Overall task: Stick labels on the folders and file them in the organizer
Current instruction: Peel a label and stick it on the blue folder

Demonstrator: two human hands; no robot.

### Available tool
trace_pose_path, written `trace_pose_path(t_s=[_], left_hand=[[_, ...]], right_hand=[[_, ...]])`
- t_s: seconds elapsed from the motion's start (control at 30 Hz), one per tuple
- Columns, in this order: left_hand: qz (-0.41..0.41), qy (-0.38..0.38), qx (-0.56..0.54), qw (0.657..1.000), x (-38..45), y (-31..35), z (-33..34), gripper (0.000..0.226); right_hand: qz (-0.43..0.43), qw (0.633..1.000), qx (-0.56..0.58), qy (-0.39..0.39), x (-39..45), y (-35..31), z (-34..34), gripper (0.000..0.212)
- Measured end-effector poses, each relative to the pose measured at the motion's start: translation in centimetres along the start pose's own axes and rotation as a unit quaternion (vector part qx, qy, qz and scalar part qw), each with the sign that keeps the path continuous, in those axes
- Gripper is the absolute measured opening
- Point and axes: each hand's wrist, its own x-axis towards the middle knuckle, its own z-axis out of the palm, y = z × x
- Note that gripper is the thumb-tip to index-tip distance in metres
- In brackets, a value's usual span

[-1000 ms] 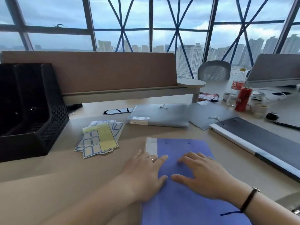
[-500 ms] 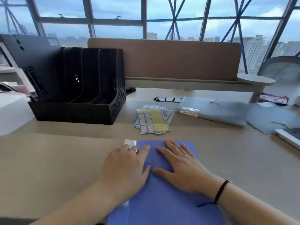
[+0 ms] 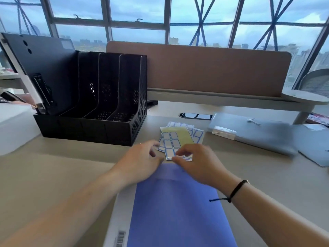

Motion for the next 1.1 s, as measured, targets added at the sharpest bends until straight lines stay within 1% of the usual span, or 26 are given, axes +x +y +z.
trace_pose_path(t_s=[0.07,0.17,0.3,0.37,0.43,0.5,0.57,0.7,0.77,0.87,1.0,1.1], left_hand=[[-0.020,0.003,-0.032,0.999,2.5,-0.2,0.4,0.037],[-0.025,0.006,-0.023,0.999,5.6,-0.6,1.1,0.046],[-0.015,0.008,0.002,1.000,7.8,-1.6,2.2,0.048],[-0.016,0.019,0.000,1.000,8.3,-2.4,2.7,0.046],[-0.028,0.026,-0.035,0.999,8.8,-3.0,3.1,0.041],[-0.051,0.031,-0.097,0.993,9.2,-3.2,3.2,0.035],[-0.059,0.038,-0.122,0.990,9.2,-3.4,3.5,0.038],[-0.043,0.034,-0.062,0.997,8.9,-3.4,4.2,0.057],[-0.041,0.030,-0.044,0.998,8.8,-3.4,4.2,0.062],[-0.041,0.021,-0.038,0.998,8.7,-3.4,4.2,0.065],[-0.057,0.012,0.019,0.998,8.2,-2.7,3.9,0.065],[-0.057,0.004,0.025,0.998,8.1,-2.5,3.8,0.064]], right_hand=[[0.012,1.000,0.008,0.020,2.8,0.6,-0.3,0.026],[0.033,0.999,-0.001,0.025,6.5,1.9,0.1,0.032],[0.029,0.999,-0.017,0.000,9.3,2.9,1.3,0.027],[0.033,0.999,-0.014,-0.014,9.6,3.3,2.1,0.029],[0.027,0.999,-0.016,-0.021,9.6,3.8,3.0,0.033],[0.017,0.999,-0.025,-0.015,9.6,4.1,3.4,0.036],[0.015,0.999,-0.028,-0.013,9.6,4.0,3.4,0.038],[-0.003,0.999,-0.041,-0.024,9.7,4.1,3.8,0.042],[-0.003,0.999,-0.034,-0.024,9.9,4.3,3.8,0.044],[-0.015,0.999,-0.038,-0.036,10.0,4.4,3.5,0.042],[-0.055,0.995,-0.065,-0.054,10.0,4.5,3.1,0.032],[-0.068,0.992,-0.088,-0.067,9.9,4.4,2.8,0.031]])
